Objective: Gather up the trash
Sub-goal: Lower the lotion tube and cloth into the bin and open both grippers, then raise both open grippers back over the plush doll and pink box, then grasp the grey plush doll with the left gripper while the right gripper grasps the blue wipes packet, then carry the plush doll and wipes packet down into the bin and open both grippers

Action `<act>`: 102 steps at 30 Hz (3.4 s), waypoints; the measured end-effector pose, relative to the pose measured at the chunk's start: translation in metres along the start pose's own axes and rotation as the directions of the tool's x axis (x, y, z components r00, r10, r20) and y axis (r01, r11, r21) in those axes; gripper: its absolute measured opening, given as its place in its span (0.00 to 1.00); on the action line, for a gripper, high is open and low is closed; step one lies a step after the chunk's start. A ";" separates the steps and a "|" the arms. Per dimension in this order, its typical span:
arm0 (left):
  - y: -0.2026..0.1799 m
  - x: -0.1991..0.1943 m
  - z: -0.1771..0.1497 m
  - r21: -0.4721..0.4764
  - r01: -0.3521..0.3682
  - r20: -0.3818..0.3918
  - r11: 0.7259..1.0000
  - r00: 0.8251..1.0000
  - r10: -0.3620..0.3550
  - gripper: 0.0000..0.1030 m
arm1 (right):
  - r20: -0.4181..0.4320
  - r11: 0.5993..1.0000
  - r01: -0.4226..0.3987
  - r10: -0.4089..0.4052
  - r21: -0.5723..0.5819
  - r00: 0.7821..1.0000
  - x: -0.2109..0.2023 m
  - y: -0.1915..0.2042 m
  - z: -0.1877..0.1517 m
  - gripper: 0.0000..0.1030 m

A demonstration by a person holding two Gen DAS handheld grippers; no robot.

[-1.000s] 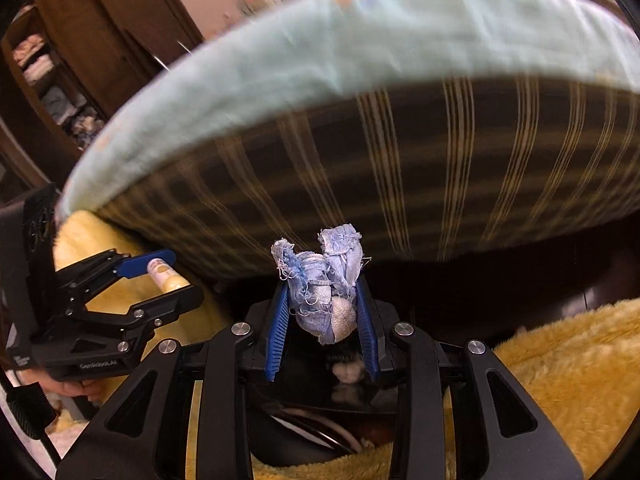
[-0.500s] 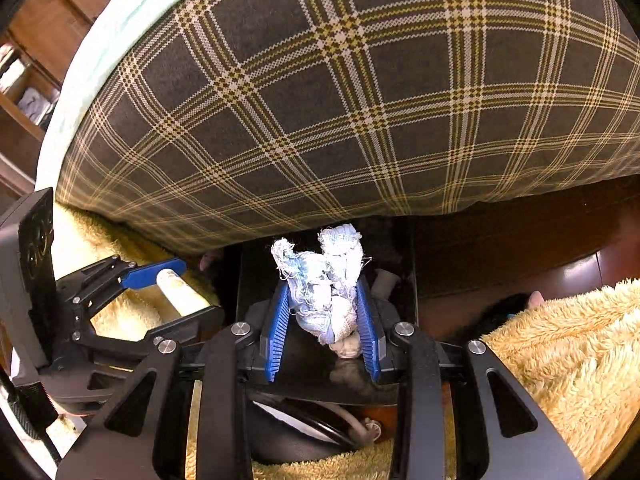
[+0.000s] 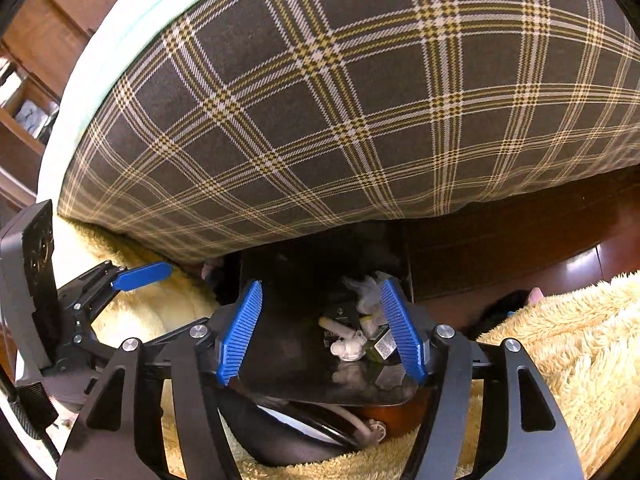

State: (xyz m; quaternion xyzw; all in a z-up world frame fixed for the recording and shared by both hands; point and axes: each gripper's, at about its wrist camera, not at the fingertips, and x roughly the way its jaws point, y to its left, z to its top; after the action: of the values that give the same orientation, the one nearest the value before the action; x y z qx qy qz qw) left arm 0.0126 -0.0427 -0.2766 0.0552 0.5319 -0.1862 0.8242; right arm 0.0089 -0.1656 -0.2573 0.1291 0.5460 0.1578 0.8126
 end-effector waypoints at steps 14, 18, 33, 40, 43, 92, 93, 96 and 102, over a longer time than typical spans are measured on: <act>0.012 -0.097 0.024 -0.004 0.006 0.216 1.000 0.976 -0.005 0.85 | 0.268 0.993 -0.005 0.037 -0.121 0.963 -0.126 0.021 0.049 0.69; 0.013 -0.133 0.047 0.012 -0.019 0.311 1.000 0.950 0.014 0.91 | 0.346 0.986 0.052 0.007 -0.160 0.938 -0.154 0.029 0.080 0.70; 0.069 -0.138 0.183 -0.067 -0.155 0.431 0.986 0.886 0.169 0.92 | 0.377 0.985 0.146 -0.100 -0.095 0.921 -0.115 0.044 0.210 0.70; 0.085 -0.117 0.256 -0.072 -0.209 0.451 0.975 0.865 0.219 0.92 | 0.381 0.984 0.174 -0.150 -0.030 0.912 -0.098 0.044 0.286 0.70; 0.090 -0.107 0.278 -0.068 -0.225 0.449 0.972 0.863 0.231 0.92 | 0.384 0.989 0.147 -0.146 0.028 0.912 -0.094 0.040 0.317 0.70; 0.067 -0.229 0.234 -0.033 -0.175 0.545 0.984 0.822 0.165 0.57 | 0.467 0.975 0.135 -0.038 -0.176 0.883 -0.167 0.100 0.277 0.28; 0.063 -0.231 0.225 -0.023 -0.173 0.546 0.985 0.823 0.158 0.57 | 0.470 0.970 0.136 -0.027 -0.199 0.882 -0.172 0.103 0.264 0.28; 0.050 -0.232 0.192 0.001 -0.147 0.544 0.989 0.830 0.123 0.57 | 0.470 0.960 0.121 0.012 -0.251 0.883 -0.182 0.105 0.228 0.28; 0.021 -0.211 0.130 0.057 -0.115 0.502 0.992 0.862 0.072 0.57 | 0.436 0.942 0.097 0.056 -0.321 0.898 -0.190 0.100 0.154 0.28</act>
State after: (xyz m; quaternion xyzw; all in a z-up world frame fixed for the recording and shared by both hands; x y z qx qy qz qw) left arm 0.0543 -0.0085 -0.0339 0.0657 0.2890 -0.1763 0.9386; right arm 0.0730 -0.1548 -0.0016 0.0158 0.3155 0.2064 0.9261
